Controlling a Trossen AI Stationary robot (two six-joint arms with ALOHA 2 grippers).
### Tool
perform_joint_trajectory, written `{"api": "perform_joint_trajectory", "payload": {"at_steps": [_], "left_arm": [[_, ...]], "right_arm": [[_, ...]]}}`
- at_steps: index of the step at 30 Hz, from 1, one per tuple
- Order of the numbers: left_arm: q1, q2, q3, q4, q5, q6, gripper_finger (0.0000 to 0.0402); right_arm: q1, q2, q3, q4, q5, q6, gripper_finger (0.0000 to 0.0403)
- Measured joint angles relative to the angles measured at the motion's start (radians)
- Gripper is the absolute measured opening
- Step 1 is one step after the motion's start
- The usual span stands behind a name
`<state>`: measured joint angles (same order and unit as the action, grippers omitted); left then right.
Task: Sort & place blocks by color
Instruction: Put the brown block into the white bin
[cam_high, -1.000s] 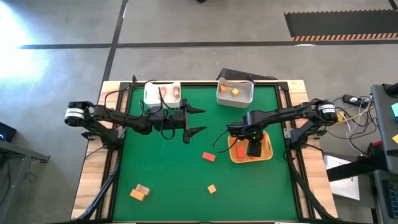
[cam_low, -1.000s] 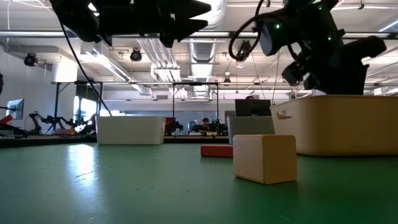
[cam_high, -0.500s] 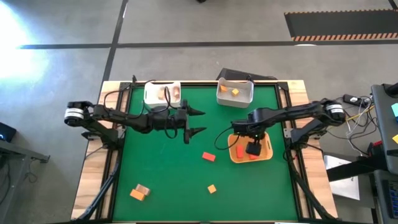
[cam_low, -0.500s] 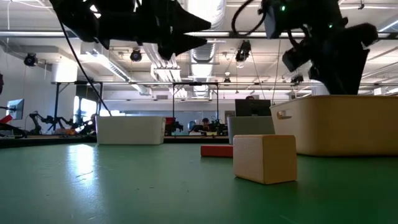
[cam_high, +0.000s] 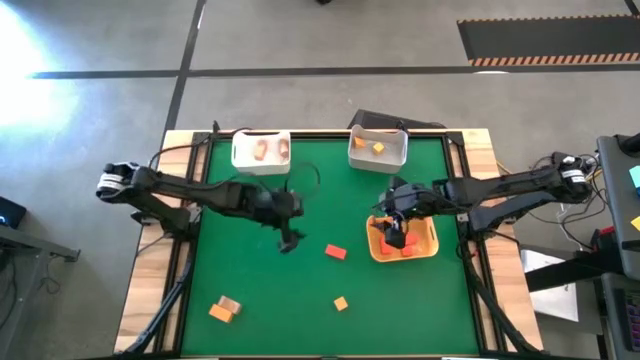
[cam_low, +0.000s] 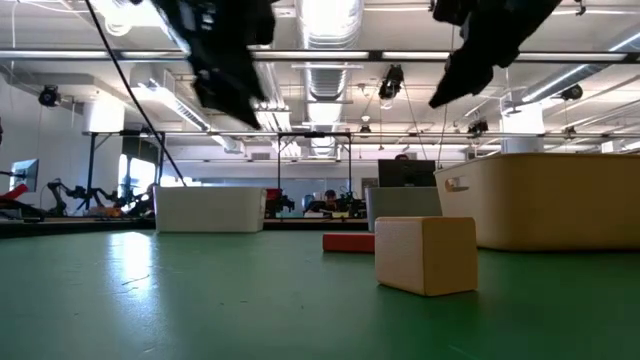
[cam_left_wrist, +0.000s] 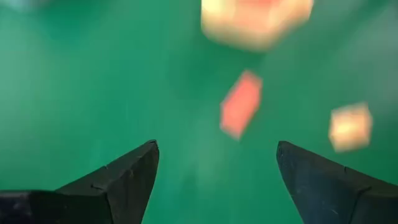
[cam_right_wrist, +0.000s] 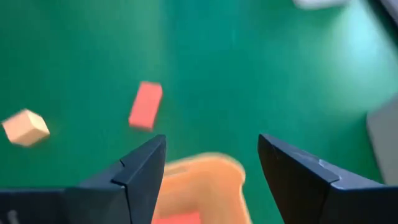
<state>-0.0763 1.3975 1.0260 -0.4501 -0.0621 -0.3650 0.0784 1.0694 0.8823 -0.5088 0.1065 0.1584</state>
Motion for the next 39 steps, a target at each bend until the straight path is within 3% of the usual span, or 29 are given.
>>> {"api": "perform_joint_trajectory", "payload": {"at_steps": [4, 7, 10, 16, 22, 27, 33, 39], "left_arm": [[-0.111, 0.040, 0.159, -0.507, 0.041, -0.100, 0.0308], [-0.183, 0.054, 0.176, -0.641, 0.115, -0.323, 0.0308], [-0.249, 0.057, 0.141, -0.612, 0.218, -0.523, 0.0308], [-0.412, 0.085, 0.128, -0.574, 0.368, -0.703, 0.0288], [-0.463, 0.162, 0.127, -0.518, 0.391, -1.021, 0.0265], [-0.527, 0.260, 0.142, -0.419, 0.428, -1.068, 0.0248], [-0.578, 0.339, 0.136, -0.437, 0.454, -1.072, 0.0244], [-0.580, 0.398, 0.132, -0.528, 0.396, -1.048, 0.0244]], "right_arm": [[0.000, -0.042, -0.047, 0.114, 0.001, -0.080, 0.0241], [0.000, -0.059, -0.074, 0.156, 0.000, -0.104, 0.0241], [0.000, -0.064, -0.092, 0.165, 0.000, -0.110, 0.0241], [0.000, -0.046, -0.104, 0.181, -0.001, -0.166, 0.0240], [0.000, -0.041, -0.105, 0.184, -0.001, -0.165, 0.0241], [0.000, -0.038, -0.105, 0.189, -0.002, -0.170, 0.0240], [0.000, -0.038, -0.105, 0.189, -0.002, -0.167, 0.0237], [0.002, -0.038, -0.105, 0.199, -0.004, -0.157, 0.0237]]}}
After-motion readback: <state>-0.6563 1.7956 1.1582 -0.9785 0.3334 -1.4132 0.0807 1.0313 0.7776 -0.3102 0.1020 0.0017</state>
